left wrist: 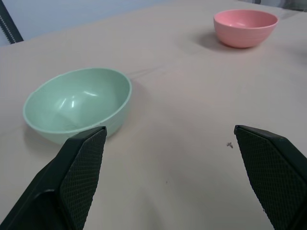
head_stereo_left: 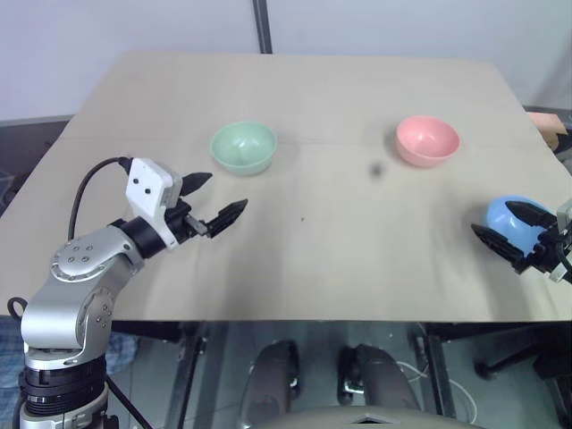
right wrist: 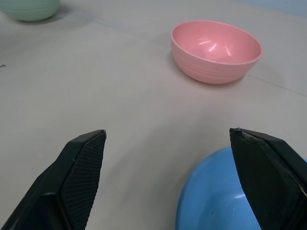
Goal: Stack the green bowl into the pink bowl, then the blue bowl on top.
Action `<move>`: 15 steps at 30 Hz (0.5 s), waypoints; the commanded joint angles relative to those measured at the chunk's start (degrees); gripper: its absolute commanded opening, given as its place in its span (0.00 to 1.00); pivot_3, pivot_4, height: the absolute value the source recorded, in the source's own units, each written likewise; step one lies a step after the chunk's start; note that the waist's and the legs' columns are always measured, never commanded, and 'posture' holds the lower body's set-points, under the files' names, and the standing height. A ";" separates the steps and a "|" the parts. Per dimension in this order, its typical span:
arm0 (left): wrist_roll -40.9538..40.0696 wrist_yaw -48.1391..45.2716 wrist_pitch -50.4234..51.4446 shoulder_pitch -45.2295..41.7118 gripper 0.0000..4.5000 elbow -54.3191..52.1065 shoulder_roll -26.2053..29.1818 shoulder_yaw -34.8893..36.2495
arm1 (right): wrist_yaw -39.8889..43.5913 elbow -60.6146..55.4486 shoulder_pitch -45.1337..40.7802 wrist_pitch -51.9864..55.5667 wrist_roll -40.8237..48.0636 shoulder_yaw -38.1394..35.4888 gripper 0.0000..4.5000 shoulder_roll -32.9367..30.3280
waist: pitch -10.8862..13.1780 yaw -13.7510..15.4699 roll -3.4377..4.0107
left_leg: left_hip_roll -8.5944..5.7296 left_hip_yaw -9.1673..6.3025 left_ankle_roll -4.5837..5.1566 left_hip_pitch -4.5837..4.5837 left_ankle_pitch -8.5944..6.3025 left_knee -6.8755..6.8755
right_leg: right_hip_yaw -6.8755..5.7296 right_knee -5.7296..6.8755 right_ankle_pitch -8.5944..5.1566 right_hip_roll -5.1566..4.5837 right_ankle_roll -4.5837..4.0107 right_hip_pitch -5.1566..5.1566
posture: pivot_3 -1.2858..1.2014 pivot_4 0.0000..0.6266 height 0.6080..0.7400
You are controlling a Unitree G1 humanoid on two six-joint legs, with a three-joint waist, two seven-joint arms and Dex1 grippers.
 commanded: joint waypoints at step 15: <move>-11.00 -6.73 -1.04 0.77 1.00 -3.31 1.27 1.51 | -4.12 -0.47 -11.73 3.43 -3.85 8.56 0.99 -3.12 | 0.00 -0.21 0.01 | 0.01 0.01 0.00 0.02 0.01 0.00 | 0.01 0.00 0.00 0.02 0.00 0.00 | 0.52 0.24 1.00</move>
